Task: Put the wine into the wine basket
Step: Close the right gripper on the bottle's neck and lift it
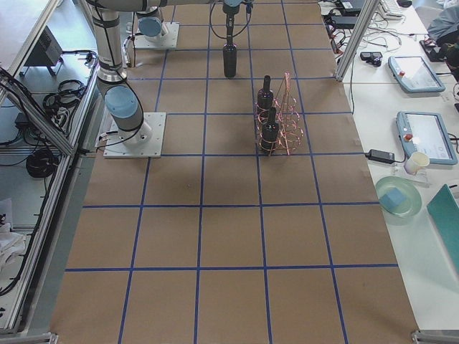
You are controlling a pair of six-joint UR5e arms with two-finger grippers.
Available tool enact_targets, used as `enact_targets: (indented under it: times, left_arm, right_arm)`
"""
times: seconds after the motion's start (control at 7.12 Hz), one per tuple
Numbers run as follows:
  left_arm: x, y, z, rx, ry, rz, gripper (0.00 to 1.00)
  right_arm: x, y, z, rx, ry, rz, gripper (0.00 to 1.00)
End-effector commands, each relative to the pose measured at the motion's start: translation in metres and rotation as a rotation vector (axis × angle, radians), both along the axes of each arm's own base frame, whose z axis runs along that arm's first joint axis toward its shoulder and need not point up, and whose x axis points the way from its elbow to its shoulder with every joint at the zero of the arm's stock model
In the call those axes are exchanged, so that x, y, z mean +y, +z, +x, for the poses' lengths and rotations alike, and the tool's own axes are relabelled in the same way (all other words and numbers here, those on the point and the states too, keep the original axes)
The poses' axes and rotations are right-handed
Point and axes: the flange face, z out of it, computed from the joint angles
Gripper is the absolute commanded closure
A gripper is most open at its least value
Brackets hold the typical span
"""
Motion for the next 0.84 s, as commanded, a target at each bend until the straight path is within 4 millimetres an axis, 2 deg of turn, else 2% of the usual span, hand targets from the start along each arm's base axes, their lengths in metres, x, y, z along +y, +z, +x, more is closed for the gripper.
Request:
enact_targets:
  times: [0.0,0.14,0.28,0.42,0.7]
  left_arm:
    - [0.0,0.0,0.0,0.0,0.0,0.0,0.0]
    - [0.0,0.0,0.0,0.0,0.0,0.0,0.0]
    - [-0.001,-0.002,-0.004,0.007,-0.008,0.002,0.0]
    - [-0.005,-0.006,-0.012,0.009,-0.004,0.0,0.0]
    - [0.001,-0.004,-0.054,-0.001,-0.034,-0.025,0.0]
  right_arm:
    - [0.001,0.01,-0.002,-0.01,0.0,-0.015,0.97]
    - [0.007,0.04,-0.016,-0.022,0.008,-0.057,0.99]
    - [0.013,0.072,-0.041,-0.032,0.024,-0.084,0.99]
    - [0.009,0.097,-0.086,-0.017,-0.017,-0.072,1.0]
    - [0.022,0.147,-0.177,-0.01,0.138,-0.03,1.0]
